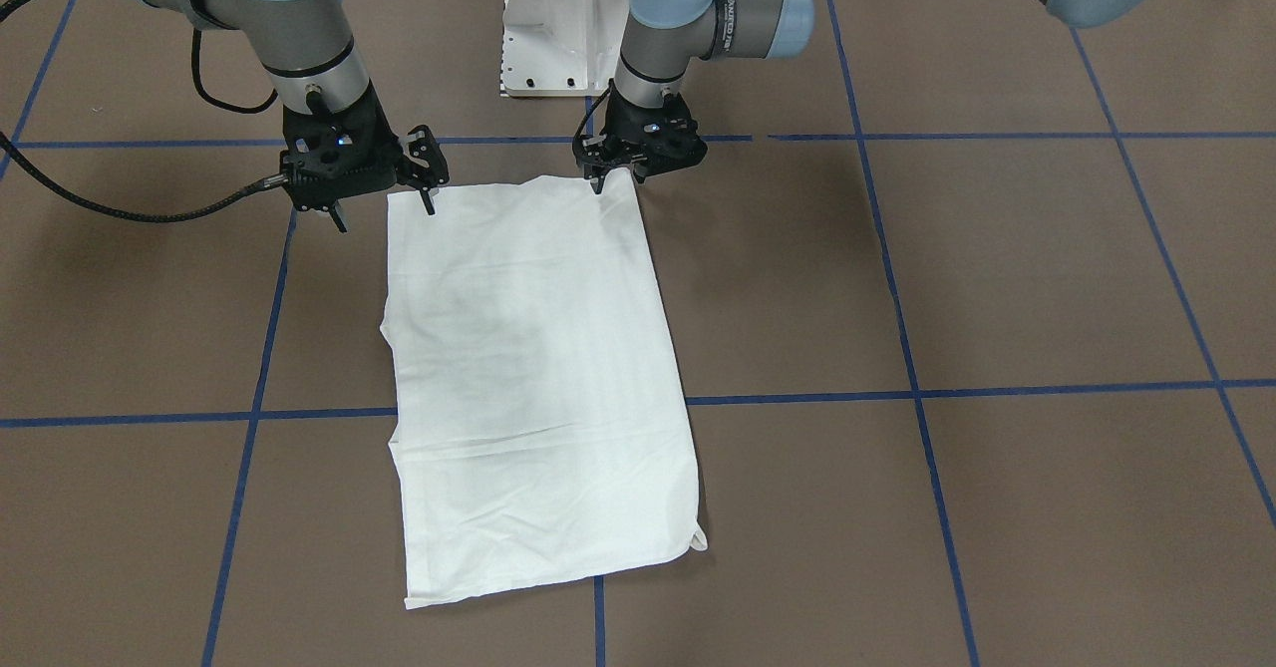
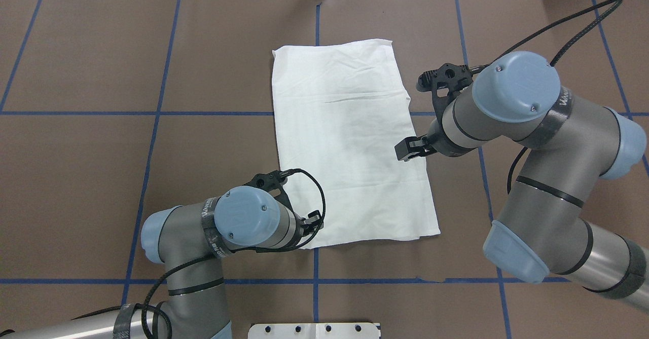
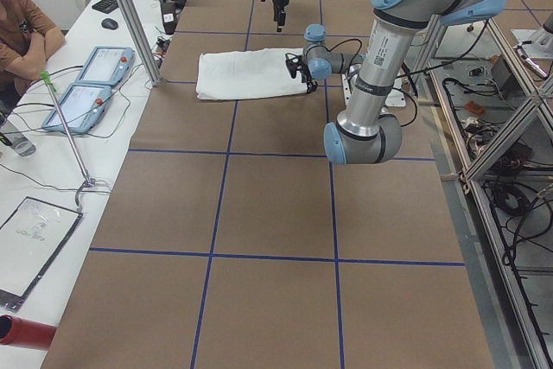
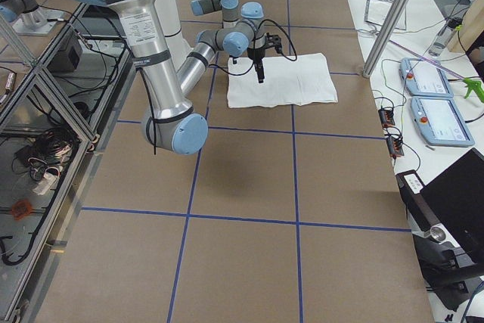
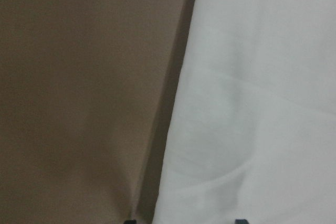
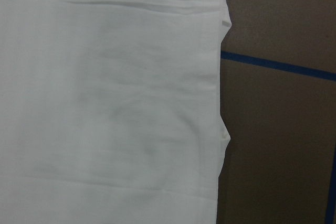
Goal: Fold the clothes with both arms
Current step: 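Move the left gripper to the shirt's near corner while the right gripper hovers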
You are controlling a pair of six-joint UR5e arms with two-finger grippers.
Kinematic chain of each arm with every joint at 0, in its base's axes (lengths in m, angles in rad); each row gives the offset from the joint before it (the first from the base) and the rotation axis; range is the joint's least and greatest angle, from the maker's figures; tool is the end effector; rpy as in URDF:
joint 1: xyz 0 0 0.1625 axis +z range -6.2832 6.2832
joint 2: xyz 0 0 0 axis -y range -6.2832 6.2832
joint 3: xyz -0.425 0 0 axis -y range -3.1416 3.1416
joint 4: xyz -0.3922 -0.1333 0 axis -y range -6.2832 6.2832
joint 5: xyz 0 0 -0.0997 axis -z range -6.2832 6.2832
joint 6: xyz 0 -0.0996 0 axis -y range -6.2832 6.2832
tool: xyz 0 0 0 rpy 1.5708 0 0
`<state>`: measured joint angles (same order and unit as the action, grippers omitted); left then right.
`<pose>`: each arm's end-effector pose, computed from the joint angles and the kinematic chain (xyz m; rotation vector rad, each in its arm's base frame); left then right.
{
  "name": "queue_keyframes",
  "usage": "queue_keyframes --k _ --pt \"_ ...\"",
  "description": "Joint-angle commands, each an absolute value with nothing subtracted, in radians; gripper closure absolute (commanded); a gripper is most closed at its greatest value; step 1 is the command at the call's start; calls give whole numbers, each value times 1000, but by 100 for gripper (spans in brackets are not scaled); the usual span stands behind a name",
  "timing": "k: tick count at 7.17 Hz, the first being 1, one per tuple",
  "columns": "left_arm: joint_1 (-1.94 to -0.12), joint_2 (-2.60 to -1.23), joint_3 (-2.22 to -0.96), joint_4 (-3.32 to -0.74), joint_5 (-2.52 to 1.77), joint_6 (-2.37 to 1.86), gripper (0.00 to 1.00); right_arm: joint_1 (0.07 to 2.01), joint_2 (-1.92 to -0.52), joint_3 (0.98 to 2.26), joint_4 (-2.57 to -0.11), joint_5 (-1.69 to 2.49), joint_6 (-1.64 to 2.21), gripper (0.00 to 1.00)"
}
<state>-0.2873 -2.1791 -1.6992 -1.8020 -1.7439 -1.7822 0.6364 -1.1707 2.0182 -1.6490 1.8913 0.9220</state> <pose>0.6103 -0.3014 0.2213 -0.1234 0.9768 -0.3744 -0.3918 -0.4163 0.2585 0.2133 -0.7930 -0.1349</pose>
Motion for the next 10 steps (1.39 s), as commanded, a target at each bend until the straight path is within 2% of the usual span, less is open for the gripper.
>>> queue_keyframes --k 1,4,5,7,10 --pt "-287 -2181 -1698 -1804 -1744 -1781 41 637 -1172 2019 -1649 1891 922 0" --pt "-287 -2183 -1698 -1807 -1746 -1772 53 640 -1175 2019 -1649 1896 922 0" --pt "-287 -2183 -1700 -1807 -1746 -1769 65 640 -1177 2019 -1649 1896 922 0" --pt "-288 -2183 -1704 -1804 -1744 -1769 100 638 -1175 2019 -1649 1894 923 0" --pt "-296 -2171 -1724 -1801 -1744 -1764 100 626 -1169 2022 -1647 1894 1065 0"
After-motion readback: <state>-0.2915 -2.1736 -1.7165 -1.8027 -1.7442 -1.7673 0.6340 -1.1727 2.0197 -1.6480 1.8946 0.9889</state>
